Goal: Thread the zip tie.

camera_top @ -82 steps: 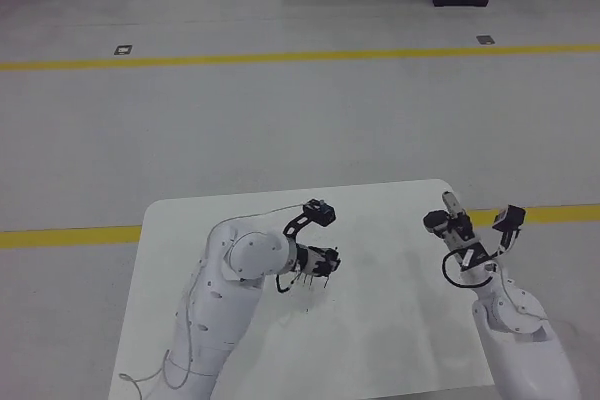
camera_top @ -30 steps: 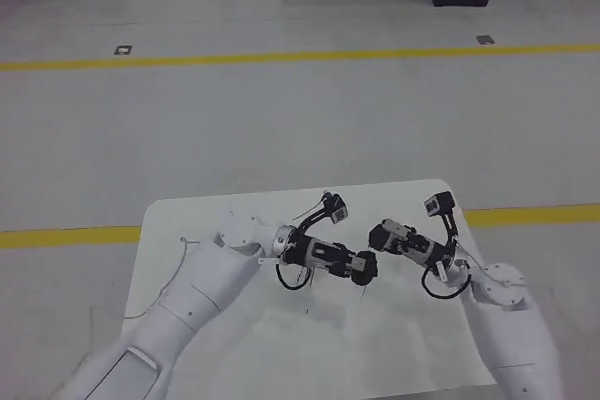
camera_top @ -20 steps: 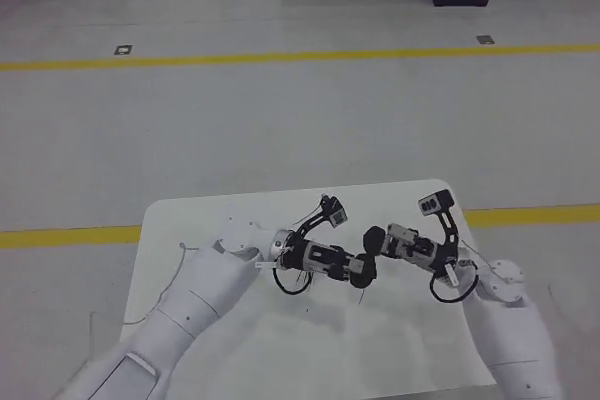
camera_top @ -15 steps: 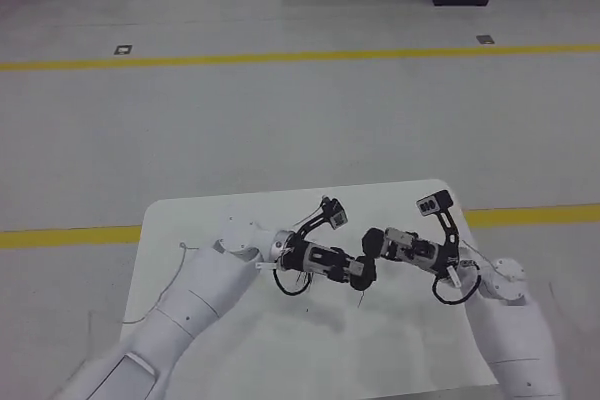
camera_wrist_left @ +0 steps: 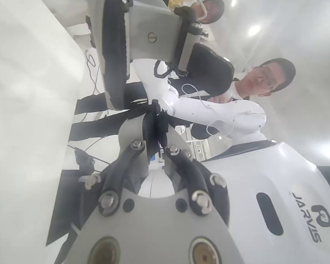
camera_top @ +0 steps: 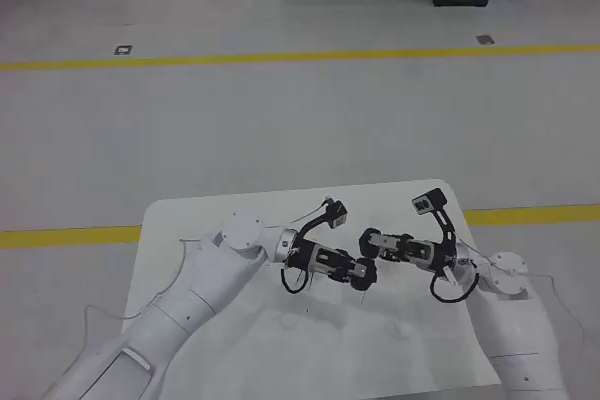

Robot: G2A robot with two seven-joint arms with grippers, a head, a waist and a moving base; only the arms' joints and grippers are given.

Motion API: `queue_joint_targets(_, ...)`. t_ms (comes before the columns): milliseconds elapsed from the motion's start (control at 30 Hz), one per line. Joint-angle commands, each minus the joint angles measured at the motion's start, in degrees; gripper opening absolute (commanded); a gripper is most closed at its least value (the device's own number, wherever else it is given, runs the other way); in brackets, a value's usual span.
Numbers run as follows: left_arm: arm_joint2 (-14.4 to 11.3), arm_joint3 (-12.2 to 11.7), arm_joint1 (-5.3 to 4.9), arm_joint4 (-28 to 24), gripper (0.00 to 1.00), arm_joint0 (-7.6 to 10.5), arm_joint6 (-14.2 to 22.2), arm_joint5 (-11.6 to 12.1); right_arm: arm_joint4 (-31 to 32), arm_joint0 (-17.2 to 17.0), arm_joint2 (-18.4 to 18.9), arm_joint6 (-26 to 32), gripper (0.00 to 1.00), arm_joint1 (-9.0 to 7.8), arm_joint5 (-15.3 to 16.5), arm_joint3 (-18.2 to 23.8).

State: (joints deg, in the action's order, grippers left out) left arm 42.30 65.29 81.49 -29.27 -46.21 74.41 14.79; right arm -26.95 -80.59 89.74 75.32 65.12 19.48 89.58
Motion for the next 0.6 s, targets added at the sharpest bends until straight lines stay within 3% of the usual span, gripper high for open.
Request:
queue_joint_targets(0, -0.04, 0.1, -0.13, 0.34, 0.0, 0.07, -0.12, -0.29, 0.48, -0.02, 0.12, 0.4, 0.38, -0.03, 0.0, 0.01)
queue_joint_targets(567, -1.17, 0.05, -0.95, 2.13, 0.0, 1.25, -0.23, -2.95, 3.1, -0.12, 1.07, 3.35, 0.19, -0.2, 0.0, 0.16)
